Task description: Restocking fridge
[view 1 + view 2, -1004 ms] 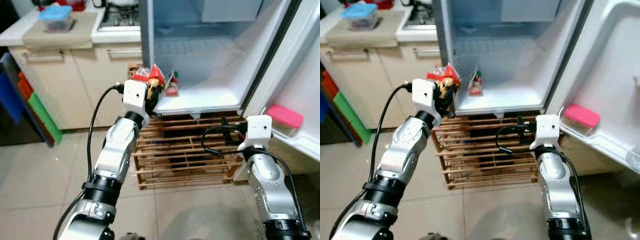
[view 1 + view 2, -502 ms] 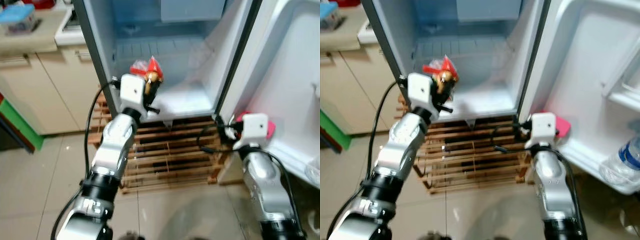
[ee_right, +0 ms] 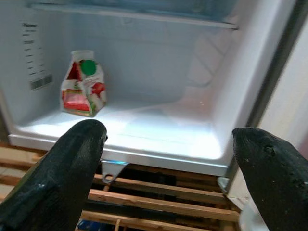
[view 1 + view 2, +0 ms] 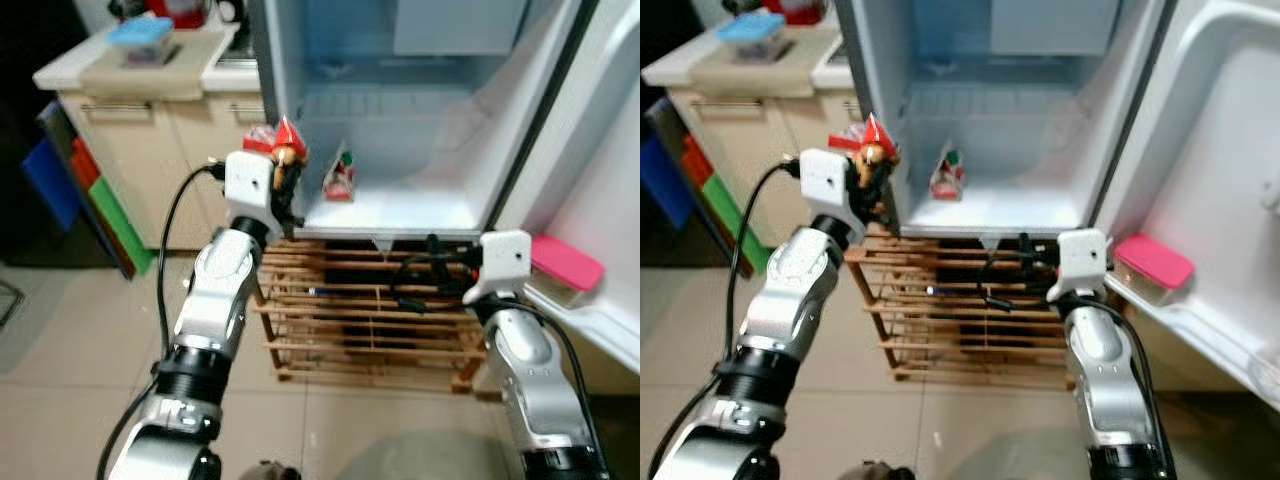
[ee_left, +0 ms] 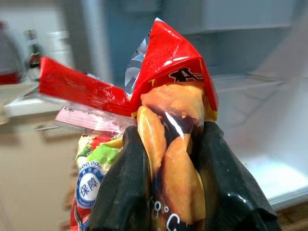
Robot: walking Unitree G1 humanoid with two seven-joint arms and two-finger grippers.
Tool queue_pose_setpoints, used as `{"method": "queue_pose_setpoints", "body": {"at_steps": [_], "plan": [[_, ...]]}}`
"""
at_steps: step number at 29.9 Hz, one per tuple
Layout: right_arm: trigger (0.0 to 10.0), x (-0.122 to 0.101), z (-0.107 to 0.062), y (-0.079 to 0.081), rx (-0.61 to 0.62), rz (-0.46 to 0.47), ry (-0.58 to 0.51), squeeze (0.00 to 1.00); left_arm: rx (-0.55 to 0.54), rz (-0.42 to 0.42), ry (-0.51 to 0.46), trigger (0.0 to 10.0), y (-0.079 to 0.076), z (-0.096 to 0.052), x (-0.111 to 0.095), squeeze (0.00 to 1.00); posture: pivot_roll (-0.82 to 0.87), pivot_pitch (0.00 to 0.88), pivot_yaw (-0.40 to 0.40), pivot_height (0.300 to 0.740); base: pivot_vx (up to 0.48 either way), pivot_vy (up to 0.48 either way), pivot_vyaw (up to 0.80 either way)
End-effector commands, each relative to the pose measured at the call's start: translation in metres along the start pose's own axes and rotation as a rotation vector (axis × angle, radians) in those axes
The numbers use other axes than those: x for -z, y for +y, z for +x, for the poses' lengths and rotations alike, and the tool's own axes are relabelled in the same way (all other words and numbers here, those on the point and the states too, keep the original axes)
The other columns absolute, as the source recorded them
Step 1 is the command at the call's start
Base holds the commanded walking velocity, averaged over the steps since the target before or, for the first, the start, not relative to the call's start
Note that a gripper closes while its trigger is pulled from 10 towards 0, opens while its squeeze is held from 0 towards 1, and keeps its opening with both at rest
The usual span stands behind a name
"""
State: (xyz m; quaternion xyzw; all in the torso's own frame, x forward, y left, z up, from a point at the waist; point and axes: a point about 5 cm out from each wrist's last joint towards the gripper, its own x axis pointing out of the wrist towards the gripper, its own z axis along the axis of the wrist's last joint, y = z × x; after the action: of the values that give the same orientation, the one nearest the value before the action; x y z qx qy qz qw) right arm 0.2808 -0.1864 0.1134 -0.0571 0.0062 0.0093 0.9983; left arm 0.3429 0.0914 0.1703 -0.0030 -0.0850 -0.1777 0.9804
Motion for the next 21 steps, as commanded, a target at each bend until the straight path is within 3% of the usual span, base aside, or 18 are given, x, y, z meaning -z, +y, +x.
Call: {"method": "queue_pose_setpoints", "body": {"at_steps": [1,5,10,14,17,19,21], "plan": [[10.0,-0.006,0.000,0.002,-0.003,0.013,-0.020,0.00,0.031,0.030,-0.053,10.0,0.000,0.006,-0.014,0.00,-0.22,0.000,0.055,0.740,0.000,0.000,-0.75],[10.0,-0.007,0.000,0.001,-0.002,0.009,-0.026,0.00,0.042,0.033,-0.073,10.0,0.000,0.008,-0.018,0.00,-0.22,0.000,0.055,0.740,0.000,0.000,-0.75],[10.0,-0.010,0.003,-0.001,0.021,0.023,-0.050,0.00,0.035,-0.019,-0.250,10.0,0.000,0.011,-0.054,0.00,-0.22,0.000,0.077,0.740,0.000,0.000,-0.74],[10.0,-0.014,0.001,-0.001,0.029,0.023,-0.074,0.00,0.093,-0.027,-0.321,10.0,-0.008,0.011,-0.071,0.00,-0.23,0.000,0.090,0.740,0.000,0.000,-0.73],[10.0,-0.014,0.000,-0.001,0.034,0.024,-0.075,0.00,0.111,-0.032,-0.315,10.0,-0.010,0.012,-0.071,0.00,-0.23,0.000,0.094,0.740,0.000,0.000,-0.73],[10.0,-0.012,-0.005,-0.005,0.064,0.035,-0.073,0.00,0.115,-0.044,-0.217,10.0,-0.008,0.013,-0.048,0.00,-0.24,0.000,0.107,0.740,0.000,0.000,-0.74],[10.0,-0.012,-0.006,-0.006,0.068,0.037,-0.070,0.00,0.111,-0.053,-0.199,10.0,-0.007,0.011,-0.043,0.00,-0.25,0.000,0.109,0.740,0.000,0.000,-0.74]]}}
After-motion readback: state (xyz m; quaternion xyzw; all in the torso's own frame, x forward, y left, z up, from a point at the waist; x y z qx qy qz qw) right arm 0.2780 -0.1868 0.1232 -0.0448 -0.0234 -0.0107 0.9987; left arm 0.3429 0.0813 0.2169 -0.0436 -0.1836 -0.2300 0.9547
